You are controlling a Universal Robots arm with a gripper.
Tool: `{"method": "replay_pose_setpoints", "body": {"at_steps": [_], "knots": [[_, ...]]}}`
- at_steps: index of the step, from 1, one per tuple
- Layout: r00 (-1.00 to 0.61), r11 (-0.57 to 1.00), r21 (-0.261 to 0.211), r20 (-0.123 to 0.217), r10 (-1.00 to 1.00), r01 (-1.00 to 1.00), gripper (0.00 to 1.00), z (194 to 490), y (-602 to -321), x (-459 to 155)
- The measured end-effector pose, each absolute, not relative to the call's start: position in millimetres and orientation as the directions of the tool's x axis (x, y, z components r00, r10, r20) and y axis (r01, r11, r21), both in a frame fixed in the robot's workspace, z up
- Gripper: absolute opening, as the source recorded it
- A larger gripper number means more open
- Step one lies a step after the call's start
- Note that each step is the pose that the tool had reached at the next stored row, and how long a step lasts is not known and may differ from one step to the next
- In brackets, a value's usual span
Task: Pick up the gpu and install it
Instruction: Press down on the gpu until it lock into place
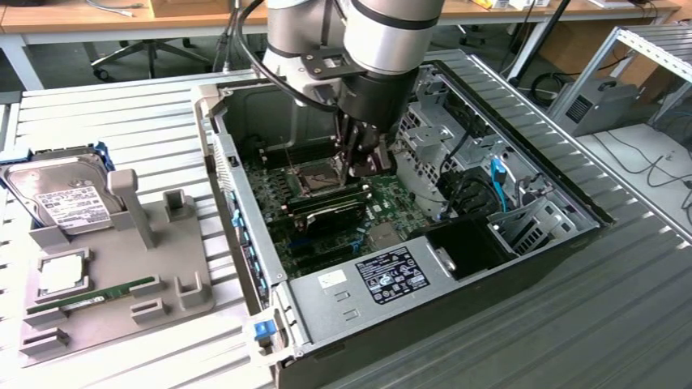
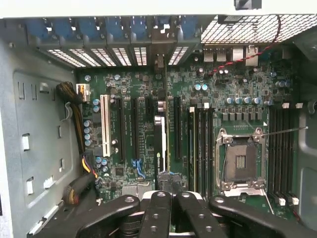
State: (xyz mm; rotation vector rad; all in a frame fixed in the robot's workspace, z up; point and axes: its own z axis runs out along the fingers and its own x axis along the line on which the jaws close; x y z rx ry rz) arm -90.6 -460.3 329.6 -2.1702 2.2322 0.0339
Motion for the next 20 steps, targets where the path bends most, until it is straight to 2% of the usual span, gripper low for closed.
{"method": "replay_pose_setpoints", "body": {"at_steps": [11,20], "knots": [[-0.032,0.033,-0.005,-0.035,-0.999,-0.999,0.11,328,-458,-121],[-0.034,0.034,-0.005,-0.035,-0.999,-0.999,0.11,312,-457,-125]]}}
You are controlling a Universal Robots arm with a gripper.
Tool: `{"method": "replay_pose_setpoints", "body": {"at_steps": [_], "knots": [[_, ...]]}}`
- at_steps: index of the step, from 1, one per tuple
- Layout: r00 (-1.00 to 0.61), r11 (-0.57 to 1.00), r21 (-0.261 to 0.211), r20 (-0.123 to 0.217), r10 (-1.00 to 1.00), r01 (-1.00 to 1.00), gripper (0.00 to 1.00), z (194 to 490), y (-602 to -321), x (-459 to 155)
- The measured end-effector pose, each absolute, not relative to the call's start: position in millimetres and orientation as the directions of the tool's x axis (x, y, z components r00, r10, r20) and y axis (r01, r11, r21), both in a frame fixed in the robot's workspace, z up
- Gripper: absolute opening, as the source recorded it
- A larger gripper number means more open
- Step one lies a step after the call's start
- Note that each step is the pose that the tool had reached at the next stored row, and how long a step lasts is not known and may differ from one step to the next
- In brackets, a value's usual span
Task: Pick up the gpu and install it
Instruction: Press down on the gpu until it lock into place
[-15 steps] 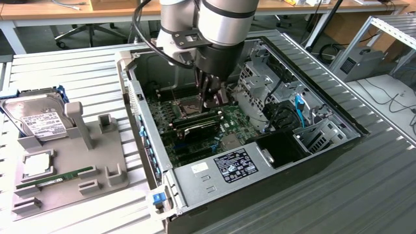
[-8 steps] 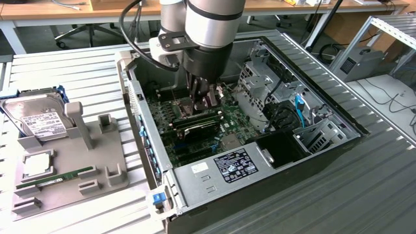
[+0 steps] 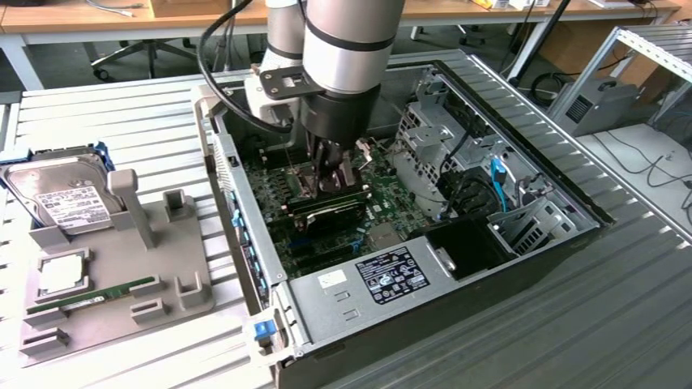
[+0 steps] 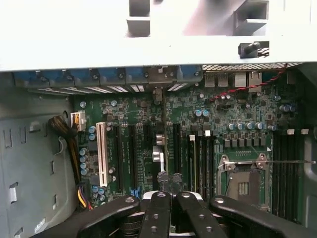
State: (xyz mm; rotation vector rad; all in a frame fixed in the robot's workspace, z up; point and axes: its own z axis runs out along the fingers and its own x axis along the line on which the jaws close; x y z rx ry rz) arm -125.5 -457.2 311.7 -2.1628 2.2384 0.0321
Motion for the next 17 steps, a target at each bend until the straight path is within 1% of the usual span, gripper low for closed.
{"method": "replay_pose_setpoints", "body": {"at_steps": [7,17], "knots": [[-0.034,0.035,-0.007,-0.035,-0.999,-0.999,0.11,292,-457,-126],[-0.034,0.035,-0.007,-0.035,-0.999,-0.999,0.11,290,-456,-124]]}}
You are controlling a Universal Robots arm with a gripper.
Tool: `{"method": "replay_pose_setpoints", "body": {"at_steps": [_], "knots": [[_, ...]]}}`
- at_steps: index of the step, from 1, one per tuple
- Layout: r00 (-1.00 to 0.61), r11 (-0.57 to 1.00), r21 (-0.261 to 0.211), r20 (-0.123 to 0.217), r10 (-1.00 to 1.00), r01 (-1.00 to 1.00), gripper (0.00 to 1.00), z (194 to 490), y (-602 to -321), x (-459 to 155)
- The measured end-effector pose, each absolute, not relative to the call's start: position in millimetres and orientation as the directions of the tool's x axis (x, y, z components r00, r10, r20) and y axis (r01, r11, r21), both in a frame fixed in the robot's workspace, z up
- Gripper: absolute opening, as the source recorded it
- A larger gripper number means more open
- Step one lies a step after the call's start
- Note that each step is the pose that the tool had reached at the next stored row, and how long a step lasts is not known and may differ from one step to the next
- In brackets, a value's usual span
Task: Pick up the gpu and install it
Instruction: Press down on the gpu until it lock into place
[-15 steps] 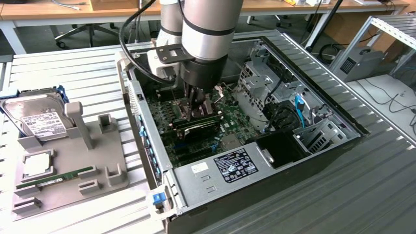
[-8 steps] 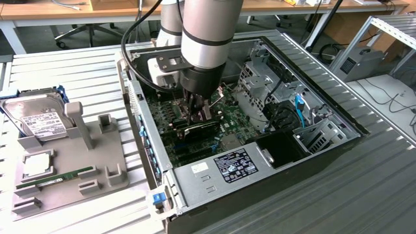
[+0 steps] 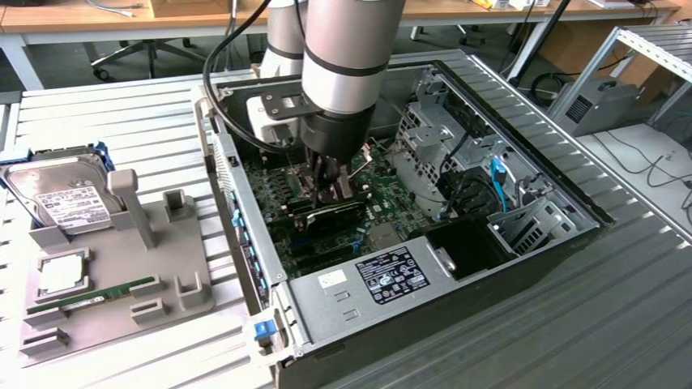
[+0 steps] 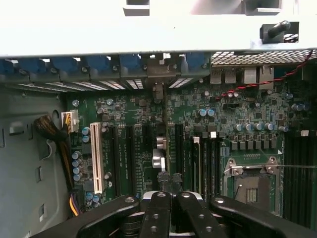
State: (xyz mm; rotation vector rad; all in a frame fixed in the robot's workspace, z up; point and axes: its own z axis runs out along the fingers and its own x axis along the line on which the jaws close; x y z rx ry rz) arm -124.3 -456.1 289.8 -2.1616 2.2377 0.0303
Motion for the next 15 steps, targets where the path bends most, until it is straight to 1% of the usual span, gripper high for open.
{"method": "replay_pose_setpoints", "body": {"at_steps": [15], "knots": [[-0.034,0.035,-0.007,-0.035,-0.999,-0.999,0.11,282.2,-454.2,-122.8]]}}
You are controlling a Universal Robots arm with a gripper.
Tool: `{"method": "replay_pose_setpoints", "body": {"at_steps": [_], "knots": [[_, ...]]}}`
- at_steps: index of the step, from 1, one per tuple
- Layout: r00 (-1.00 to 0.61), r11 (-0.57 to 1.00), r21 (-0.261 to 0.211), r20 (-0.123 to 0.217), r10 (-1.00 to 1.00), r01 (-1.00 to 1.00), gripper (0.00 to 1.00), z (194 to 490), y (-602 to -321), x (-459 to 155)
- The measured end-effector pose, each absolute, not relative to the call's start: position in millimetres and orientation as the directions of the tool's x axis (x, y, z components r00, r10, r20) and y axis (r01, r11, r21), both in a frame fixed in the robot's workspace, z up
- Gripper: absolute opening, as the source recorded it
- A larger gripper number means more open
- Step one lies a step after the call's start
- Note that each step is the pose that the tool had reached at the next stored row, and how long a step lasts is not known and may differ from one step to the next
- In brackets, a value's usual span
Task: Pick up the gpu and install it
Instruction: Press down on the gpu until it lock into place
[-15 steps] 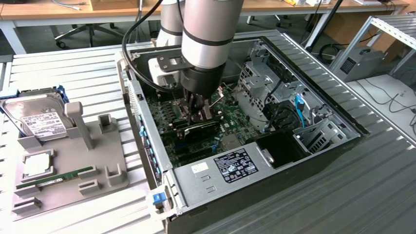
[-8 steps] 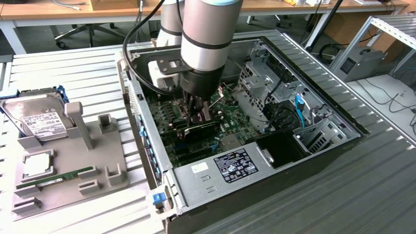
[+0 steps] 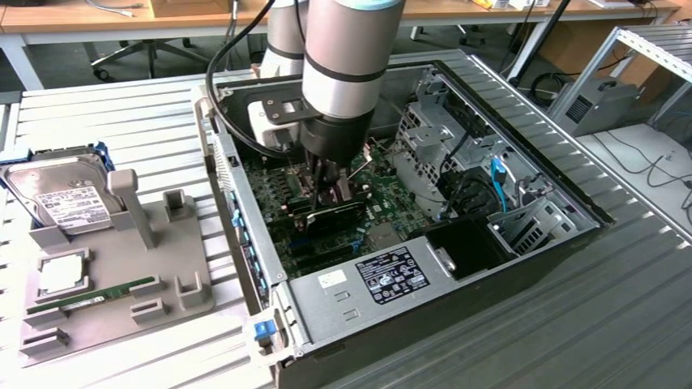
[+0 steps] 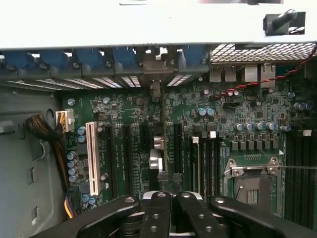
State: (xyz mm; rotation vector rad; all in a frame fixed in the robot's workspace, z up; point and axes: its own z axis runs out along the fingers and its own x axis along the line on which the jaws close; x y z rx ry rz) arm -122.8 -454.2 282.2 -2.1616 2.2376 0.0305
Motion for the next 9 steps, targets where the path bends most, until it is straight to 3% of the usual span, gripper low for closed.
{"method": "replay_pose_setpoints", "body": {"at_steps": [9], "knots": [[-0.035,0.035,-0.007,-0.036,-0.999,-0.999,0.11,271.5,-450.8,-124.6]]}}
